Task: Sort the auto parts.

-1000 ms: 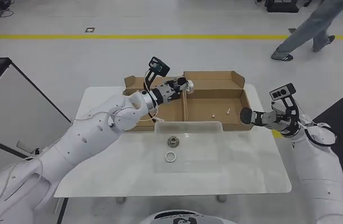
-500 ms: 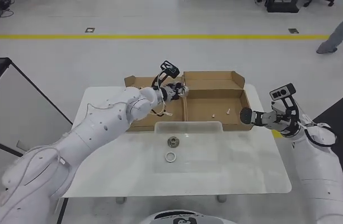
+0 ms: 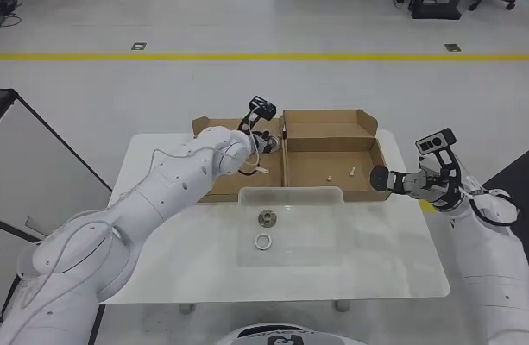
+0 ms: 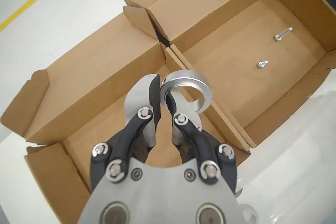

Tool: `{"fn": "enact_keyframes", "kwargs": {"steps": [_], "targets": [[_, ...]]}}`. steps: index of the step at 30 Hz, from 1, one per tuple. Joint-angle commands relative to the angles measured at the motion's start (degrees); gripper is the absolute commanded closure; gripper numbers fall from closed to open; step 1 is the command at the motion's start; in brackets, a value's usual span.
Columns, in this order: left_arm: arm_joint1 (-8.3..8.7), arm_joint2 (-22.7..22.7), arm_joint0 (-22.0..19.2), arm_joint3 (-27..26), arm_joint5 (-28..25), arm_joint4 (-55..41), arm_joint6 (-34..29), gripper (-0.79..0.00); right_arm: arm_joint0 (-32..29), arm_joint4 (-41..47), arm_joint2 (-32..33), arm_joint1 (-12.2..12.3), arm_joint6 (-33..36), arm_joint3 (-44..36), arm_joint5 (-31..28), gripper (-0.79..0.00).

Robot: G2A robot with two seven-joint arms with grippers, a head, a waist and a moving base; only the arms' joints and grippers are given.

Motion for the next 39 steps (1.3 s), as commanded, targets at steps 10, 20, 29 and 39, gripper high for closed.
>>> {"fn": "enact_keyframes", "kwargs": {"steps": [10, 20, 29, 39], "targets": [[-5.86, 2.7, -1.4, 8.6, -1.7, 3.0, -8.5, 0.0, 0.0, 0.0, 0.0, 0.0, 0.0, 0.0, 0.0, -0.785], [-11.41, 4.9, -2.5, 17.5, -7.0, 5.8, -12.1, 0.0, 0.0, 0.0, 0.0, 0.0, 0.0, 0.0, 0.0, -0.785], [-15.26, 5.5, -3.4, 25.3, -12.1, 8.0, -12.7, 0.0, 0.0, 0.0, 0.0, 0.0, 0.0, 0.0, 0.0, -0.785], [-18.62, 5.4, -3.3, 32.4, -14.9, 10.0, -11.2, -0.243, 0.0, 0.0, 0.0, 0.0, 0.0, 0.0, 0.0, -0.785]]}}
